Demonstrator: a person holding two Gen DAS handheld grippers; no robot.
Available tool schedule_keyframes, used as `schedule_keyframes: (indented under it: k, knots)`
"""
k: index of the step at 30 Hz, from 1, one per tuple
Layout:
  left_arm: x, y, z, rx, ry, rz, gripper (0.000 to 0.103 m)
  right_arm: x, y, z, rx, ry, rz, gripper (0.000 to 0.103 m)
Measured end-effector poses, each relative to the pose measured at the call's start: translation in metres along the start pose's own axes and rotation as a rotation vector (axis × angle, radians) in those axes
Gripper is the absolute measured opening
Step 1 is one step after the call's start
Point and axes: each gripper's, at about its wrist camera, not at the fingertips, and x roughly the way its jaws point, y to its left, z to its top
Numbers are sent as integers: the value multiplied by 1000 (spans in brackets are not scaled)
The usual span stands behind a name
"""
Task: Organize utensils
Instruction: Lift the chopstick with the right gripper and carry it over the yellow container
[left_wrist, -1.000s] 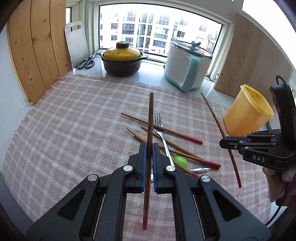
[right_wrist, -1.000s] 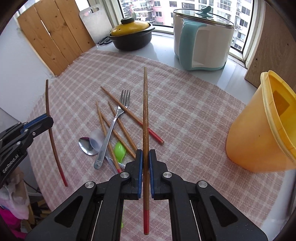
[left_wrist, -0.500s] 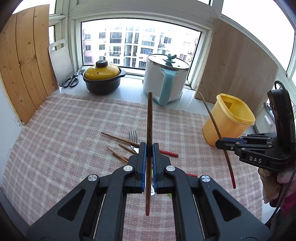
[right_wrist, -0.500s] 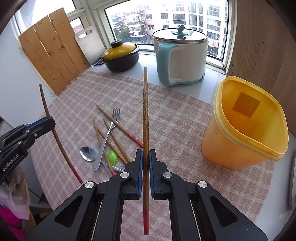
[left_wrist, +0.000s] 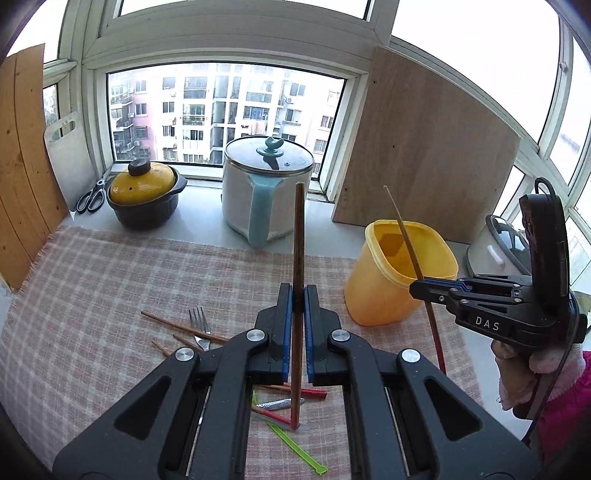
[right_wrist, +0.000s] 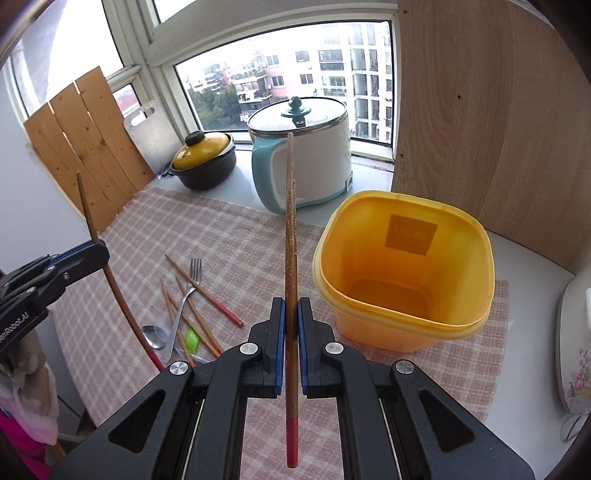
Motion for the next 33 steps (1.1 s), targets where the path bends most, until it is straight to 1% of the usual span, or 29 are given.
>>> schedule_keyframes:
  k: [9,17,27,33]
  knots:
    - [17,-28,46,2,-18,-93,4,-23,-40,23,64,-69,-28,5]
    - [26,-48,86,6,-45,-142,4,-35,-68,43,99,-117,-65,5]
    - [42,-74,126,-10,-77,-173,4,-28,-90,66,119,-151,-122,5]
    - [64,-87,141,-31,-66,-186,4,-20,-105,75,167,-167,-111,5]
